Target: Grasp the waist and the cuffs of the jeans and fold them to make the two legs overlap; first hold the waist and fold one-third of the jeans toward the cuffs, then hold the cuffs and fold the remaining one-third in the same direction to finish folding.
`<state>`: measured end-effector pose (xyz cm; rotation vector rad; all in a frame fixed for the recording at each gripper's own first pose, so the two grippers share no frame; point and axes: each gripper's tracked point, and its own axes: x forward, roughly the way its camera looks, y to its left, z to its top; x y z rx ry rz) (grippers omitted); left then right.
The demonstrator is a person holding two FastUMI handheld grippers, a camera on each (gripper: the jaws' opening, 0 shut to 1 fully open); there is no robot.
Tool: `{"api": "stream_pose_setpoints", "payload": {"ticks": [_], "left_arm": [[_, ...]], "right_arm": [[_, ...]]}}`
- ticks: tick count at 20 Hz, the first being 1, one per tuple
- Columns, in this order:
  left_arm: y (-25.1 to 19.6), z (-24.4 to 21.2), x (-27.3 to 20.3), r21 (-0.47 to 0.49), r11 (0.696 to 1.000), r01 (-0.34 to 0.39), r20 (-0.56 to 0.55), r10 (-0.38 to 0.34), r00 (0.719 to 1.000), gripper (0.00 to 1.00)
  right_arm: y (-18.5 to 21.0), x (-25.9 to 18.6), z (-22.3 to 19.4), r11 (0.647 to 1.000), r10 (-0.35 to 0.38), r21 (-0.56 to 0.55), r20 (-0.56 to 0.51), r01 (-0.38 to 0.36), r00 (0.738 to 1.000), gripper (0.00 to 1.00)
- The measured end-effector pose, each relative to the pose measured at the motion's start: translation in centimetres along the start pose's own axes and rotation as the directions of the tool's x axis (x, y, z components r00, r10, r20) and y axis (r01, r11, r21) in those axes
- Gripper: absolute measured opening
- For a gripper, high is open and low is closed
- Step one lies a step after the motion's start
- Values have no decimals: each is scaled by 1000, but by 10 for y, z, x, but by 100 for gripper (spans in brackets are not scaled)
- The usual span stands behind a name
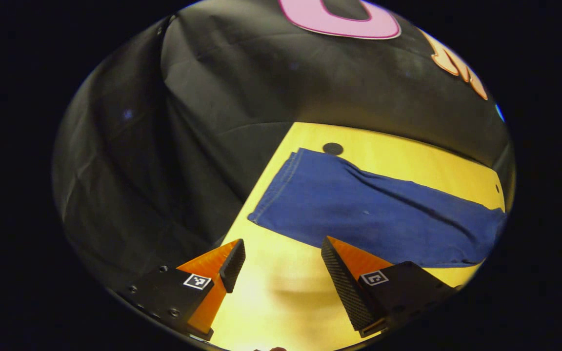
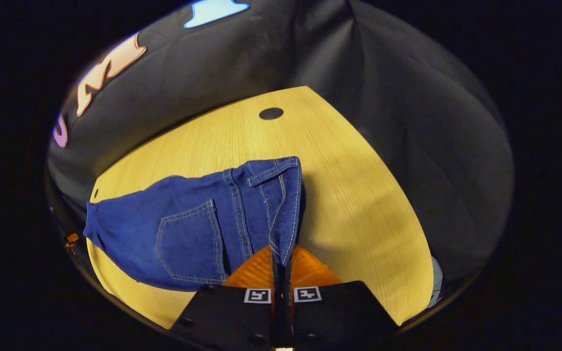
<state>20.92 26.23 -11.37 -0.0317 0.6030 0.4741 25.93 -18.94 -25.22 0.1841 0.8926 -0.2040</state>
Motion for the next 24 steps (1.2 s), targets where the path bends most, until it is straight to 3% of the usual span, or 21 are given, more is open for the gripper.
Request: {"api": "stream_pose_setpoints", "payload": {"ticks": [4, 6, 8, 10, 13, 15, 19, 22, 24], "left_arm": [[0, 0, -6, -8, 993, 115, -24, -115, 993, 94], [-2, 1, -9, 19, 986, 166, -47, -164, 985, 95], [-3, 1, -5, 35, 976, 216, -52, -214, 976, 93], [-5, 5, -12, 34, 966, 255, -58, -252, 966, 93], [-2, 16, -21, 28, 953, 302, -61, -300, 952, 93], [-4, 18, -26, 39, 949, 314, -79, -310, 947, 93], [-1, 24, -31, 68, 944, 324, -75, -319, 945, 93], [-4, 20, -25, 74, 941, 330, -77, -324, 943, 93], [-5, 19, -24, 66, 943, 325, -74, -321, 944, 95]], "right_arm": [[1, -36, 32, 994, -112, 8, 87, 112, 990, 2], [22, -65, 57, 987, -159, -2, 148, 161, 976, 2], [44, -96, 80, 985, -169, -5, 229, 174, 959, 2], [73, -136, 87, 990, -128, -12, 309, 138, 943, 2], [110, -181, 64, 998, -11, -58, 362, 34, 932, 3], [116, -206, 42, 991, 128, -76, 360, -108, 924, 0], [97, -247, 30, 922, 376, -37, 334, -386, 865, 2], [77, -239, 32, 860, 495, -31, 295, -510, 817, 2], [71, -221, 28, 837, 538, -24, 217, -546, 815, 2]]}}
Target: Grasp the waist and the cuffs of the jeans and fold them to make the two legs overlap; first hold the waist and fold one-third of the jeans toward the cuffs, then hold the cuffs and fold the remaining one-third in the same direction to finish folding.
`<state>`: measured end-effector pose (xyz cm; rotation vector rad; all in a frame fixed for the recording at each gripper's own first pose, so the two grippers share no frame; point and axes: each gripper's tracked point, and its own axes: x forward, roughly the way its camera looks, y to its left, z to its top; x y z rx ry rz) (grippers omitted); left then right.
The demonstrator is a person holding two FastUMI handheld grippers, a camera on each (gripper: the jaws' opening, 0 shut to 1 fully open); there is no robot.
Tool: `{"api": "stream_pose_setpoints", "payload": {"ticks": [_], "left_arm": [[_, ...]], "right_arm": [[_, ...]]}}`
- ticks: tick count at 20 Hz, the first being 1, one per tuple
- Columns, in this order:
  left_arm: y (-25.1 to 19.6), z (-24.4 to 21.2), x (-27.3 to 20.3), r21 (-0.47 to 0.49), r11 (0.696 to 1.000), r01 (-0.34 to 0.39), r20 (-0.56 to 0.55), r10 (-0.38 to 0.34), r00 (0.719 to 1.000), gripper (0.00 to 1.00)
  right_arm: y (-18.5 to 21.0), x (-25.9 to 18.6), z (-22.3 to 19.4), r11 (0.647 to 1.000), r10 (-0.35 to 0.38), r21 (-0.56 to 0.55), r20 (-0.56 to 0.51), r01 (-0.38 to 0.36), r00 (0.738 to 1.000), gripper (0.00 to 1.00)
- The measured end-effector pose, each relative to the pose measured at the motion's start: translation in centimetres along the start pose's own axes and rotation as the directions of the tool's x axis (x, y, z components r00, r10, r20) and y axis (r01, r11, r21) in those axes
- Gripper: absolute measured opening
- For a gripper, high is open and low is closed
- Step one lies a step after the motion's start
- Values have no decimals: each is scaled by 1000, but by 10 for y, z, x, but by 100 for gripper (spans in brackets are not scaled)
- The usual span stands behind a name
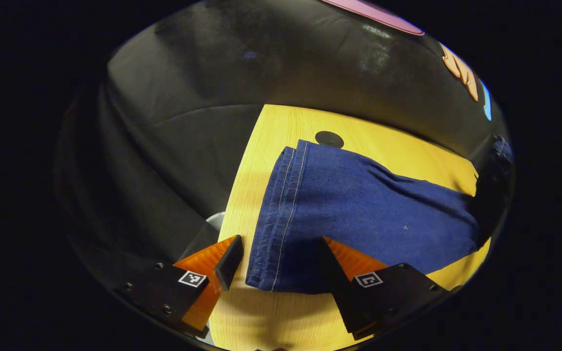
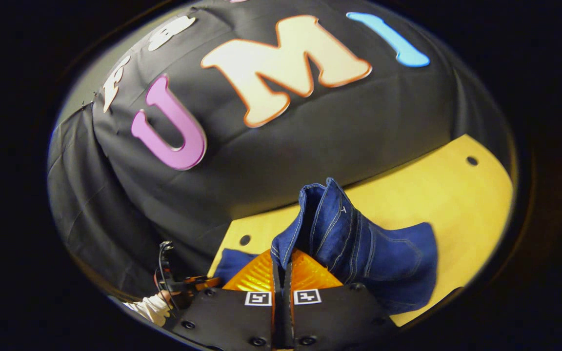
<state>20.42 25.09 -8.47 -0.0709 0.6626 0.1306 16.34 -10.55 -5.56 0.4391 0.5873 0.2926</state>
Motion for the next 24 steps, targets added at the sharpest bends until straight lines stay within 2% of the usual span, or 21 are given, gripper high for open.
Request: {"api": "stream_pose_setpoints", "payload": {"ticks": [4, 7, 10, 13, 14, 15, 16, 17, 18, 19, 21, 22, 23, 24], "left_arm": [[-2, -1, 0, 0, 1000, -3, -2, 3, 1000, 95], [-1, -1, 0, -1, 1000, -3, -1, 3, 1000, 96], [3, 2, -1, 11, 1000, -19, -6, 19, 1000, 94], [11, 4, 1, 12, 1000, -25, -1, 25, 1000, 79], [13, 3, -2, 8, 1000, -23, 5, 23, 1000, 75], [14, 3, -1, 6, 1000, -24, 10, 24, 1000, 64], [16, 1, -2, 4, 1000, -21, 9, 21, 1000, 60], [16, 3, -2, 10, 1000, -16, 13, 16, 1000, 52], [15, 1, -2, 10, 1000, 3, 14, -3, 1000, 51], [9, 5, -1, -9, 1000, 26, 31, -26, 999, 40], [4, 3, -1, -46, 998, 43, 48, -41, 998, 13], [5, 4, 0, -65, 997, 48, 58, -44, 997, 9], [4, 4, 0, -78, 996, 53, 68, -48, 997, 4], [5, 5, -2, -87, 995, 56, 74, -49, 996, 4]], "right_arm": [[-24, 24, -21, 1000, -10, 17, -154, 12, 988, 2], [-34, 45, -31, 999, -52, 2, -189, 53, 981, 0], [-39, 42, -47, 997, -74, -24, -236, 71, 969, 2], [-41, 36, -41, 997, -79, -28, -224, 75, 971, 0], [-40, 31, -38, 997, -69, -33, -221, 64, 973, 3], [-38, 29, -38, 998, -59, -36, -223, 52, 973, 6], [-35, 27, -37, 999, -36, -22, -230, 32, 973, 6], [-31, 30, -39, 1000, -15, 0, -234, 16, 972, 5], [-28, 30, -38, 1000, 3, 20, -237, 2, 972, 4], [-22, 29, -37, 999, 33, 44, -239, -23, 971, 22], [-20, 23, -28, 999, 43, 43, -225, -34, 973, 34], [-20, 20, -23, 998, 49, 38, -216, -42, 975, 44], [-16, 13, -15, 998, 55, 44, -207, -46, 977, 34], [-12, 5, -5, 996, 70, 60, -194, -59, 979, 34]]}}
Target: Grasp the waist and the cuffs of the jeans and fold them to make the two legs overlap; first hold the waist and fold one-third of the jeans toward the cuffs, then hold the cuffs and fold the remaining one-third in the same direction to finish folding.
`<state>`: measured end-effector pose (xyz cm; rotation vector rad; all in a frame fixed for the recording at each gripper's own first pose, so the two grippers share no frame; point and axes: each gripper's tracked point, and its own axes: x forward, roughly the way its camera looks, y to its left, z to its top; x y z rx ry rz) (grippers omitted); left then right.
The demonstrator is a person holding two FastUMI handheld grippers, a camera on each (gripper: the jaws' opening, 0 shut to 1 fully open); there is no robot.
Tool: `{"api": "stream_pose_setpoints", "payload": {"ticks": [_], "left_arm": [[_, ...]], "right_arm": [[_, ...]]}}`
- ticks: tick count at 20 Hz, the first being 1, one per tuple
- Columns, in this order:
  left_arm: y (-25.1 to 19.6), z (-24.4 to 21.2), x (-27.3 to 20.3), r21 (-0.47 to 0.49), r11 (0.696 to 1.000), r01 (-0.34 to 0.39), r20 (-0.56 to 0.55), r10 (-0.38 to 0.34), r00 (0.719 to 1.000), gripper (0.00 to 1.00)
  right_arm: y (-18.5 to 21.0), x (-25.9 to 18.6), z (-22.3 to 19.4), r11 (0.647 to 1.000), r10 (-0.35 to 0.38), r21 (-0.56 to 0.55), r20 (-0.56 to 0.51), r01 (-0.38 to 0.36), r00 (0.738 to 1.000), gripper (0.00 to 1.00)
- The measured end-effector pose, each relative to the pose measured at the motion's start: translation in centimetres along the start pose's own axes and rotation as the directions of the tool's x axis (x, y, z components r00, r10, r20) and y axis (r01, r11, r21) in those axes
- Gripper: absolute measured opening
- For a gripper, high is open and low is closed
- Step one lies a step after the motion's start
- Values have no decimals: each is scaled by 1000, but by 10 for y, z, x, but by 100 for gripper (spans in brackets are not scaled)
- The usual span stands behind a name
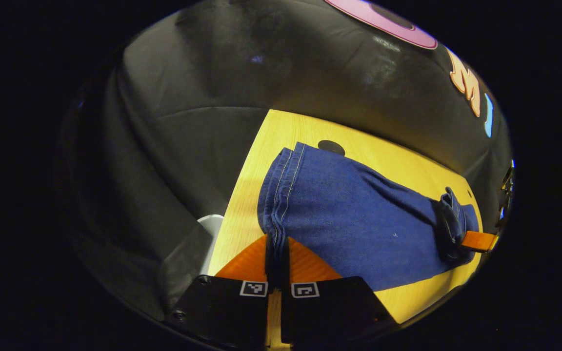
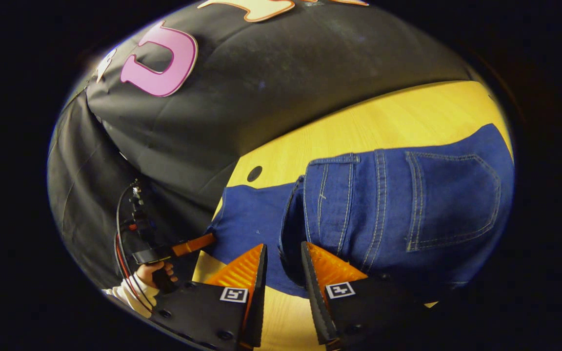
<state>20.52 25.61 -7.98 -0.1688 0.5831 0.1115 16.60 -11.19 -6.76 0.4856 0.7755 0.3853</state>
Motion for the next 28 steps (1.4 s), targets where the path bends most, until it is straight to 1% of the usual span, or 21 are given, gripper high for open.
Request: {"api": "stream_pose_setpoints", "payload": {"ticks": [2, 3, 4, 5, 6, 7, 8, 9, 10, 11, 12, 14, 15, 16, 17, 18, 20, 22, 23, 25, 28], "left_arm": [[-1, -2, 0, -3, 1000, -8, -8, 8, 1000, 0], [-3, -2, -2, -4, 1000, -4, -16, 4, 1000, 0], [-8, -1, -6, -11, 1000, 4, -21, -4, 1000, 0], [-17, 3, -10, -27, 999, 20, -12, -20, 1000, 0], [-26, 5, -15, -44, 998, 39, -7, -39, 999, 0], [-36, 6, -23, -57, 997, 48, -2, -49, 999, 0], [-45, 7, -35, -73, 995, 61, 9, -60, 998, 0], [-61, 12, -44, -90, 992, 86, 24, -84, 996, 0], [-77, 16, -52, -105, 989, 100, 37, -96, 995, 0], [-95, 20, -60, -116, 986, 119, 50, -114, 992, 0], [-112, 23, -64, -121, 984, 134, 61, -127, 990, 0], [-147, 32, -75, -103, 985, 140, 87, -132, 987, 0], [-169, 36, -82, -83, 986, 145, 99, -137, 986, 0], [-194, 39, -90, -61, 987, 150, 112, -143, 983, 0], [-220, 41, -95, -44, 987, 156, 118, -150, 982, 0], [-247, 42, -98, -27, 986, 167, 122, -163, 979, 0], [-295, 44, -104, -5, 982, 187, 139, -185, 973, 0], [-340, 41, -107, 17, 981, 193, 152, -194, 969, 0], [-360, 38, -109, 30, 981, 192, 155, -194, 969, 0], [-408, 31, -114, 61, 975, 212, 154, -220, 963, 0], [-484, 2, -105, 119, 954, 275, 118, -288, 950, 0]], "right_arm": [[5, -25, 22, 1000, 19, 9, 54, -20, 998, 53], [2, -39, 33, 1000, 13, 5, 85, -13, 996, 53], [-3, -54, 43, 1000, 3, -1, 113, -3, 994, 44], [-12, -67, 50, 1000, -7, -4, 134, 8, 991, 52], [-23, -79, 56, 1000, -21, -6, 148, 22, 989, 68], [-36, -92, 61, 999, -44, -5, 162, 45, 986, 61], [-52, -106, 65, 998, -65, 1, 170, 66, 983, 61], [-68, -120, 69, 996, -89, 11, 175, 88, 980, 69], [-84, -133, 73, 994, -110, 25, 183, 108, 977, 61], [-101, -144, 78, 992, -125, 45, 194, 118, 973, 71], [-119, -157, 82, 990, -138, 66, 203, 127, 969, 76], [-151, -181, 87, 984, -164, 107, 214, 144, 963, 96], [-163, -195, 91, 982, -170, 121, 223, 146, 960, 94], [-177, -210, 96, 981, -174, 128, 229, 148, 958, 98], [-190, -224, 100, 980, -180, 130, 233, 153, 956, 93], [-207, -238, 103, 978, -190, 129, 232, 163, 954, 98], [-238, -264, 109, 975, -207, 124, 231, 182, 951, 98], [-262, -286, 114, 974, -215, 123, 225, 191, 950, 98], [-271, -296, 117, 974, -218, 118, 231, 195, 948, 98], [-291, -309, 124, 972, -232, 99, 243, 214, 942, 98], [-312, -319, 122, 971, -239, 78, 226, 227, 944, 98]]}}
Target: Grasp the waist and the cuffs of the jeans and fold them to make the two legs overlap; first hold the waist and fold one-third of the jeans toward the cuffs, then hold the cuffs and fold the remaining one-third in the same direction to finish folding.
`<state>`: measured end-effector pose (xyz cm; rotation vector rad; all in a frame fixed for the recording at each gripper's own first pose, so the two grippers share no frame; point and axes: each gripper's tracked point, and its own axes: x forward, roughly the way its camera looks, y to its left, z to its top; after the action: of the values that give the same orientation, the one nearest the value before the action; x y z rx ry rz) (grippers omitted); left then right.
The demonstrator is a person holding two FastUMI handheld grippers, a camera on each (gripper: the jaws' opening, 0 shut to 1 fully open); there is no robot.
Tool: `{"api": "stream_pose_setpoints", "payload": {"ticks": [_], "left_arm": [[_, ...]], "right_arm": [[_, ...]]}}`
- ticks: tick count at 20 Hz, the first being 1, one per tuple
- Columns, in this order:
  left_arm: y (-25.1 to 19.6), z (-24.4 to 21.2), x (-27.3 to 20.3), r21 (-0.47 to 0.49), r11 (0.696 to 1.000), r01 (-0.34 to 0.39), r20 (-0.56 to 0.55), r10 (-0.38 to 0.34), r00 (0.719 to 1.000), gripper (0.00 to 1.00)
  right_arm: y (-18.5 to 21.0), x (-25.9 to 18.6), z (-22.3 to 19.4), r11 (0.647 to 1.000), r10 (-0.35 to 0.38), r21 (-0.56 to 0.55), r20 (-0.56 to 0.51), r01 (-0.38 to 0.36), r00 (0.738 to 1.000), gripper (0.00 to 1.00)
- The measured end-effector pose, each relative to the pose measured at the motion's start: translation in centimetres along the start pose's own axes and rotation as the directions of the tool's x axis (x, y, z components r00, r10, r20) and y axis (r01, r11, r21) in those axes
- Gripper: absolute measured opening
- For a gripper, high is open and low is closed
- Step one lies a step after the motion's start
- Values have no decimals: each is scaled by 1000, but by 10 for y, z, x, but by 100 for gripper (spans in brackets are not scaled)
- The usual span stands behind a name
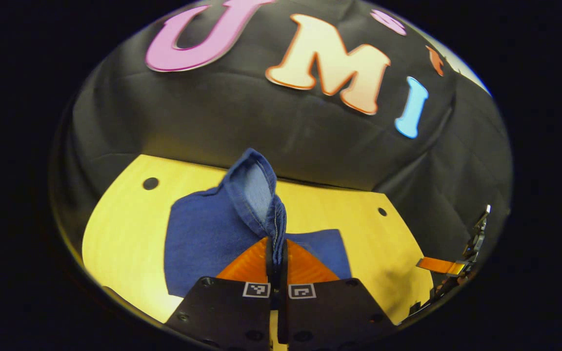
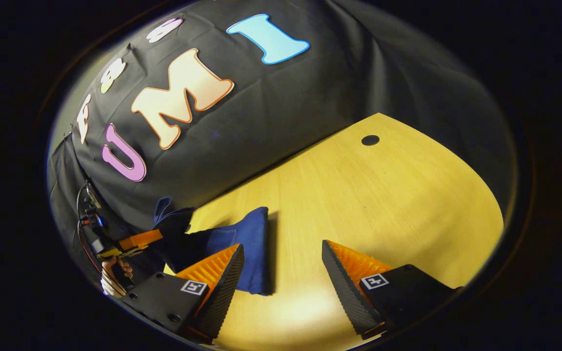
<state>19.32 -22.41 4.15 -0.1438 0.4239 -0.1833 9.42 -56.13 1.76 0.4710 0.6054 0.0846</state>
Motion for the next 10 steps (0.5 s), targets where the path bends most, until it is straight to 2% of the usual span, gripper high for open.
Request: {"api": "stream_pose_setpoints", "payload": {"ticks": [1, 4, 5, 6, 7, 8, 9, 10], "left_arm": [[-18, -16, 10, 15, 1000, 14, -31, -13, 999, 0], [-36, -81, 37, 116, 993, -25, -135, 40, 990, 0], [-35, -100, 44, 139, 990, -37, -163, 60, 985, 0], [-33, -113, 52, 157, 986, -48, -186, 77, 979, 0], [-31, -120, 57, 174, 983, -58, -197, 92, 976, 0], [-31, -125, 63, 191, 979, -71, -204, 110, 973, 0], [-31, -129, 68, 205, 975, -81, -204, 123, 971, 1], [-33, -138, 69, 214, 974, -74, -213, 121, 970, 3]], "right_arm": [[-8, 1, 0, 1000, -9, -15, -6, 9, 1000, 98], [-18, 0, -8, 999, -22, -39, -30, 21, 999, 98], [-16, 1, -12, 999, -13, -30, -40, 12, 999, 94], [-14, 0, -15, 1000, -3, -23, -51, 2, 999, 98], [-13, 2, -19, 1000, 0, -22, -58, -2, 998, 94], [-12, 3, -22, 1000, 0, -30, -63, -2, 998, 98], [-12, 2, -25, 999, -3, -42, -66, 0, 998, 98], [-11, 2, -28, 999, -2, -50, -72, -2, 997, 94]]}}
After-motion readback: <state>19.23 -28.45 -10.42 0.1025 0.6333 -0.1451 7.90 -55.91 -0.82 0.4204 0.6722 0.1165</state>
